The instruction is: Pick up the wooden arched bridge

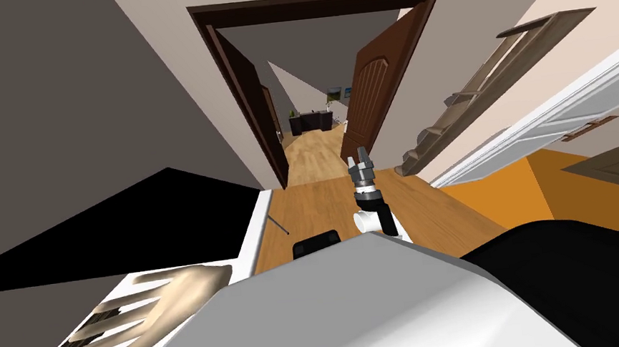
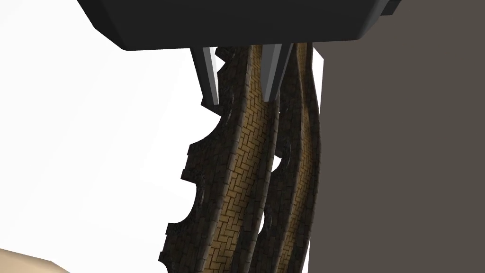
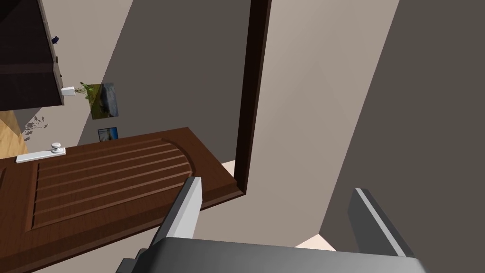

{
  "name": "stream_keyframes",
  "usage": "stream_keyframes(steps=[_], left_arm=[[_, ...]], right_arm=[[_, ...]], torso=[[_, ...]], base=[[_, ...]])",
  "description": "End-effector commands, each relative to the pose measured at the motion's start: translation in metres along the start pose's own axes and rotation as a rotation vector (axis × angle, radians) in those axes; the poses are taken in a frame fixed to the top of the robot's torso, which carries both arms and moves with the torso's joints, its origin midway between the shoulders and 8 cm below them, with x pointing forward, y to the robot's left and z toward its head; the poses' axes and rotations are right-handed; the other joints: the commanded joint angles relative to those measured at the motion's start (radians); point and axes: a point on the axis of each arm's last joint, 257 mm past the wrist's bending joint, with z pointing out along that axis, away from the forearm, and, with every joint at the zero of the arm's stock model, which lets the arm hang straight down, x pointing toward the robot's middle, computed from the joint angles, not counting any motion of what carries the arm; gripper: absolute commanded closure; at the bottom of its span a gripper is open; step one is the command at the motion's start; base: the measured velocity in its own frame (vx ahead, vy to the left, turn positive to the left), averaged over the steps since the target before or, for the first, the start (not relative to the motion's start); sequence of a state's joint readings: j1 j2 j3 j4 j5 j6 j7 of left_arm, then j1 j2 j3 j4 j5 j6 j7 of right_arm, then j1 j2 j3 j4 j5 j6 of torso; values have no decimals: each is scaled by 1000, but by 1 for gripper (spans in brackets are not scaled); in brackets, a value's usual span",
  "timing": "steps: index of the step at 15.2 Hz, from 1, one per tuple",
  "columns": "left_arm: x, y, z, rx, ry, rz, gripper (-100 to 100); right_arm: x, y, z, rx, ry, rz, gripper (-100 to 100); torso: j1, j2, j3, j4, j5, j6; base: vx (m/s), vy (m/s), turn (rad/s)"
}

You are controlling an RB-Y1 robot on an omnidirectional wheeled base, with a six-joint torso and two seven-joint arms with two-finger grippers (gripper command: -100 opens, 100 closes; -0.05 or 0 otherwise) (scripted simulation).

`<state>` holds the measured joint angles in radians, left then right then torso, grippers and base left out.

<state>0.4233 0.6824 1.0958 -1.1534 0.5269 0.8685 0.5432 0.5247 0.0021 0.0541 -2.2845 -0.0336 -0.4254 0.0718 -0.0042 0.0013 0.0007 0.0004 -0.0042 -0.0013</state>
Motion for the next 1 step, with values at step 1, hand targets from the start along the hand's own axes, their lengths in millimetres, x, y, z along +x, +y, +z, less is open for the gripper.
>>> stream_keyframes(steps=[1], left_arm=[[0,0,0,0,0,0,100]], right_arm=[[0,0,0,0,0,0,0]], torso=[[0,0,0,0,0,0]], base=[[-8,-9,8]])
